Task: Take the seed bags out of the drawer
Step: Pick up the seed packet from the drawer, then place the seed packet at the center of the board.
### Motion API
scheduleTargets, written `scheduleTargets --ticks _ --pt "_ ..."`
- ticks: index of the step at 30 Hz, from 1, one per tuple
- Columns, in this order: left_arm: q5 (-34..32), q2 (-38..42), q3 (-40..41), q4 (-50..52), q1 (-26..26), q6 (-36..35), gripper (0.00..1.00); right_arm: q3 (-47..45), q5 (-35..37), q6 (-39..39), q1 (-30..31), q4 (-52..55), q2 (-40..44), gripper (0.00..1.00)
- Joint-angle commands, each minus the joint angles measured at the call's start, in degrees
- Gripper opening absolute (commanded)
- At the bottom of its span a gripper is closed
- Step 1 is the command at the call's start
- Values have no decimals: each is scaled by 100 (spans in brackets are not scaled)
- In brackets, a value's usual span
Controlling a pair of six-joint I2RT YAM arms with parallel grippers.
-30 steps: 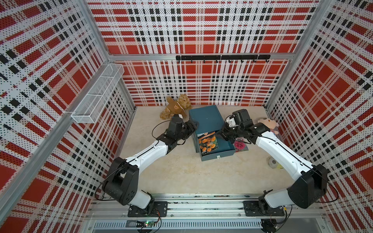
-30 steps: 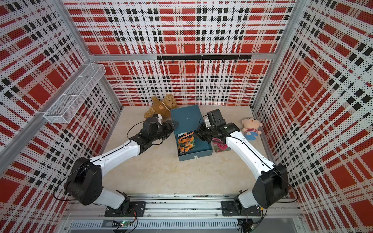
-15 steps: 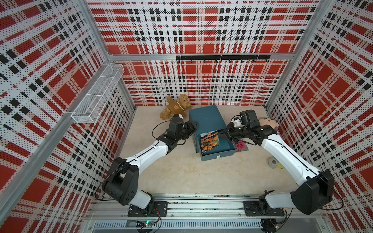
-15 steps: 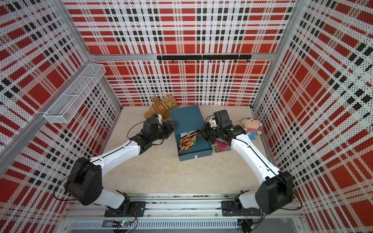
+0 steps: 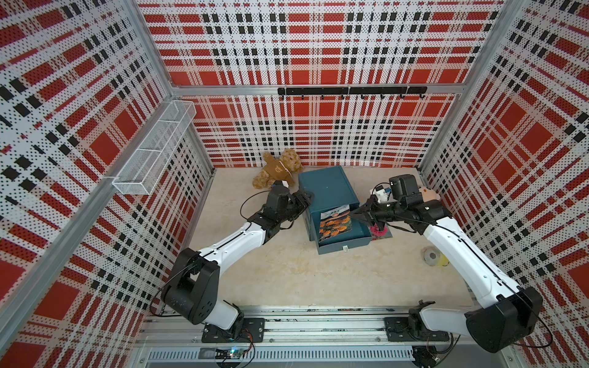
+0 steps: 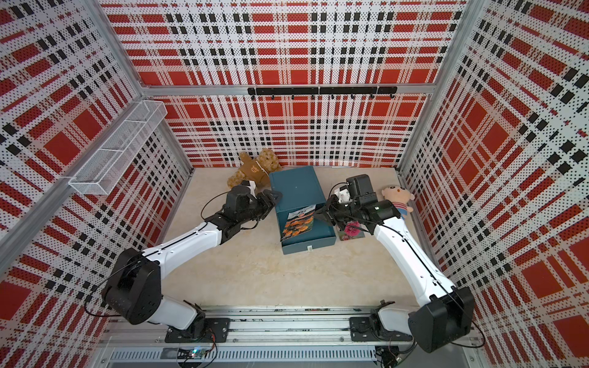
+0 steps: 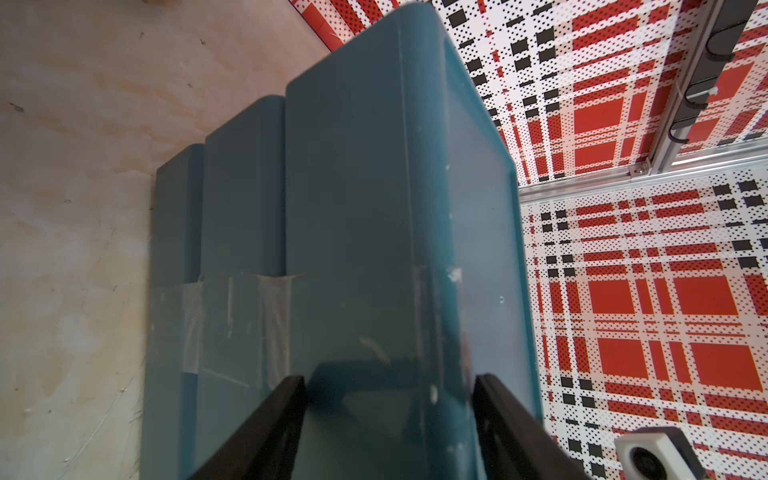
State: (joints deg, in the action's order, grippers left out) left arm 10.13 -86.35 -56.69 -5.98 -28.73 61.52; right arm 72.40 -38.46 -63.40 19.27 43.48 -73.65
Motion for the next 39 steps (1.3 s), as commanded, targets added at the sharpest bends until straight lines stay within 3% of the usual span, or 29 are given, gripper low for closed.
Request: scheduleTargets --ticks 1,12,25,30,34,39 --pt "59 -93 92 292 -99 -12 68 209 -208 309 -61 194 172 0" --pt "17 -106 66 348 -98 -39 68 489 -812 655 -719 81 628 0" --pt "37 -178 2 378 -102 -61 68 822 -1720 709 -2478 -574 606 0" --pt "50 -216 -82 383 -98 -75 68 1053 -1838 1269 -3107 -376 281 0" --pt "75 -233 -89 382 -76 -72 68 960 -1651 1820 -3504 -339 39 0" --pt "98 -251 -106 379 -66 -74 68 884 -772 2771 -3611 25 -376 0"
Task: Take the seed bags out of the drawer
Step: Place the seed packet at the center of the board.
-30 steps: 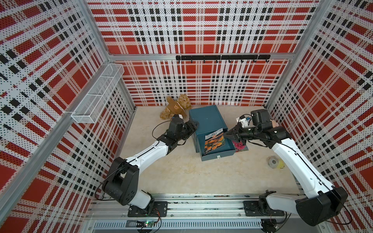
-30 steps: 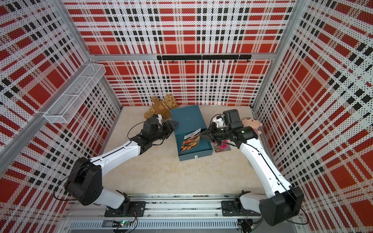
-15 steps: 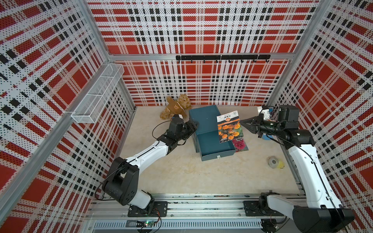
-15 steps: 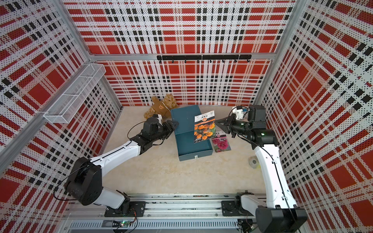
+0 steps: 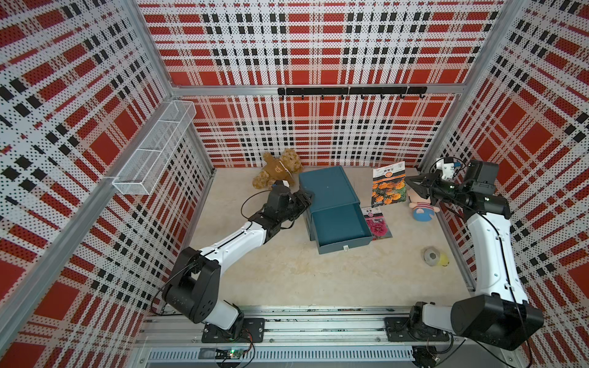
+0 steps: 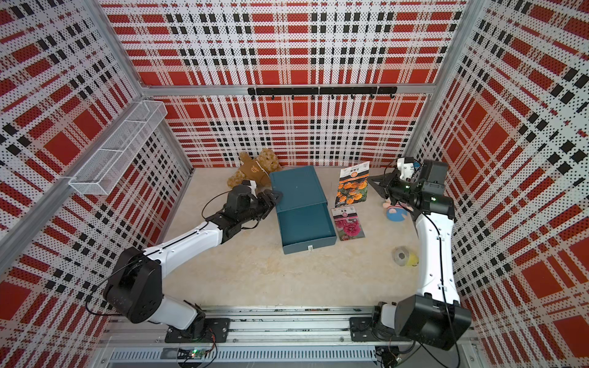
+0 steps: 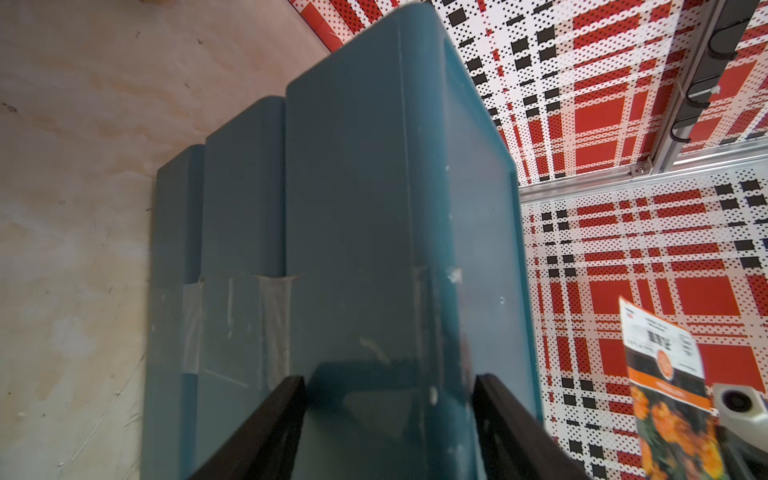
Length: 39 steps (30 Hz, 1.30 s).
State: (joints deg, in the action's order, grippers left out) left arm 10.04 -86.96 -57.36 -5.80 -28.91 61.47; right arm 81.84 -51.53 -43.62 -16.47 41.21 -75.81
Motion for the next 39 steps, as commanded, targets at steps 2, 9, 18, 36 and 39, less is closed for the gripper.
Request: scheduleTargets --ticks 2,9,18,36,39 --pt "112 -199 -46 362 -39 -67 68 -221 840 1125 -39 264 -300 0" --pt "133 -249 -99 361 -19 -61 68 -956 1207 1878 24 144 -881 0" --pt "174 -396 -245 407 -21 -66 68 -697 1913 2501 858 488 -1875 0" --pt "82 -287 -153 466 -45 -36 68 33 4478 2656 982 1272 -2600 46" --pt "77 -265 -146 490 -45 -39 68 -16 4722 2536 1003 1228 -2262 50"
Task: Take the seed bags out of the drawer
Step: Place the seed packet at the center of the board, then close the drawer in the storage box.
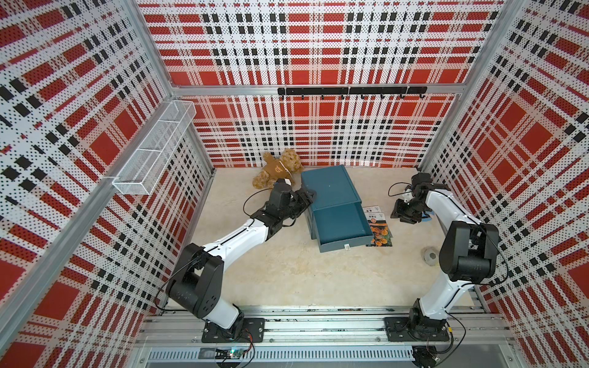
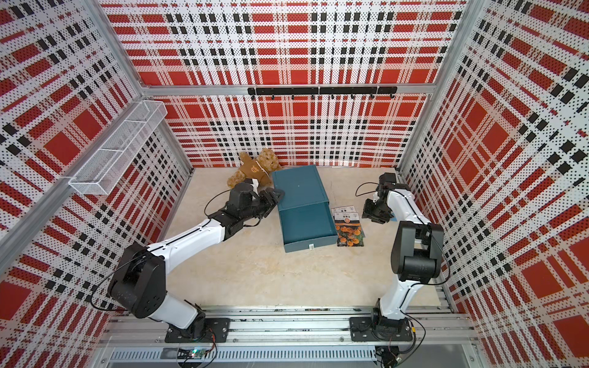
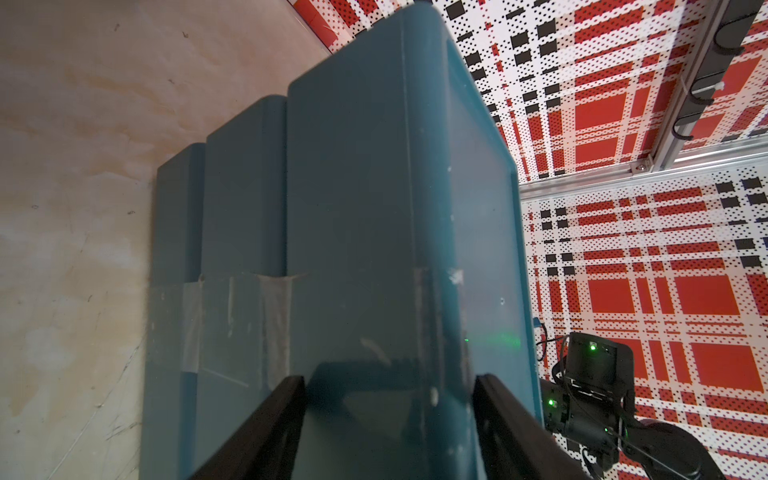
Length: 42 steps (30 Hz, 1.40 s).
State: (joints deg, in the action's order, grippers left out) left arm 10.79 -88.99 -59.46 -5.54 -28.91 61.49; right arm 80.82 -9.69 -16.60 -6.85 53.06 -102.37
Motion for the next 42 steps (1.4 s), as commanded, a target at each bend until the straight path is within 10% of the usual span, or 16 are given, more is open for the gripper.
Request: scheduleTargets --ticks 1,20,31,42 --pt "-6 -60 66 465 -45 -47 68 34 526 -193 56 -1 559 50" --pt "-24 66 -7 834 -61 -273 68 -2875 -867 -2530 1542 -459 6438 30" --pt "-32 101 -4 947 -55 -359 68 -3341 -2465 -2095 1809 -301 6578 21" --pt "-85 145 22 950 -91 -325 68 -3734 -1256 -2836 3511 -1680 5867 22"
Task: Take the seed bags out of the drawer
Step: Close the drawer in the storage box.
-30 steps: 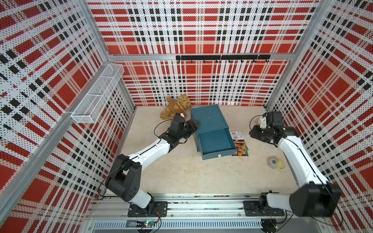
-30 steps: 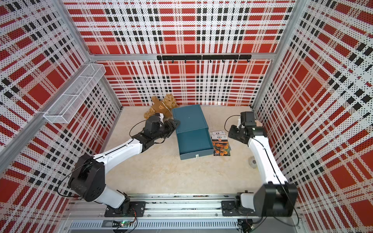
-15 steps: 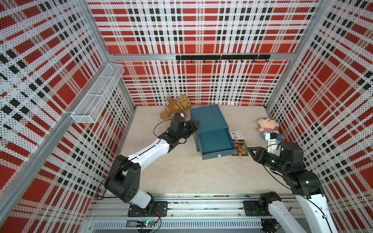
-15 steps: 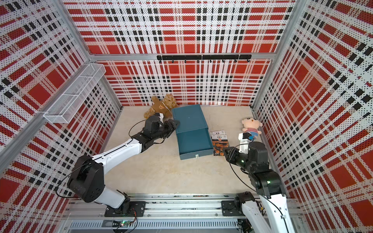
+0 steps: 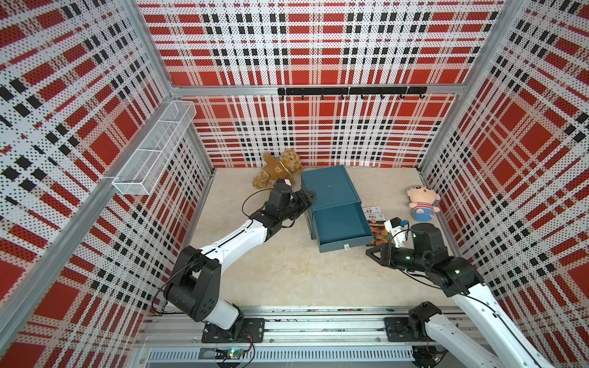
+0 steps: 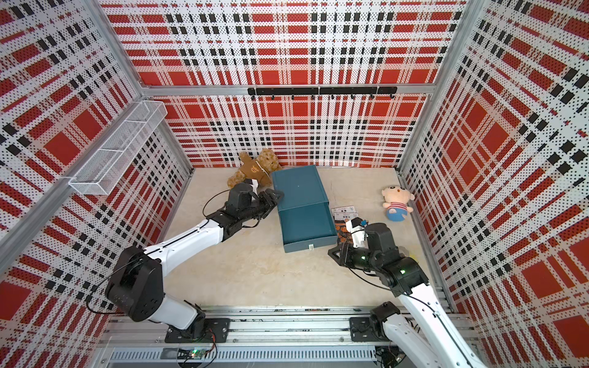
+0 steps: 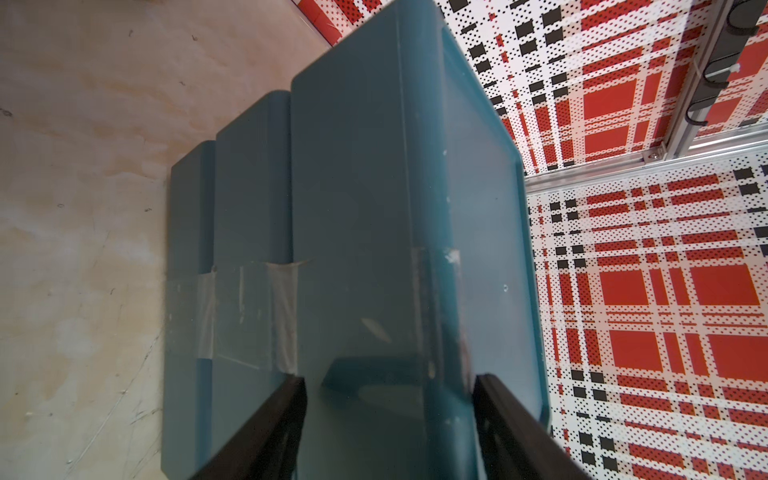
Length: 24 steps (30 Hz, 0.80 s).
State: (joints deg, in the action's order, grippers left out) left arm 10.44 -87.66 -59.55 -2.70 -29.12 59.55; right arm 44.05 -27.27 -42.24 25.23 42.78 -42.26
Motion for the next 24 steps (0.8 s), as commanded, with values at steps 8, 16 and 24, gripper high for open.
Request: scheduleTargets --ticks 8,16,24 --pt "-85 47 106 669 -98 -98 68 -184 1075 -518 676 -1532 -621 33" --pt "-103 104 206 665 -107 -77 68 -69 1306 -474 676 -1804 -984 38" --pt "-61 126 268 666 -110 -88 68 214 1496 -496 676 -2073 -1358 42"
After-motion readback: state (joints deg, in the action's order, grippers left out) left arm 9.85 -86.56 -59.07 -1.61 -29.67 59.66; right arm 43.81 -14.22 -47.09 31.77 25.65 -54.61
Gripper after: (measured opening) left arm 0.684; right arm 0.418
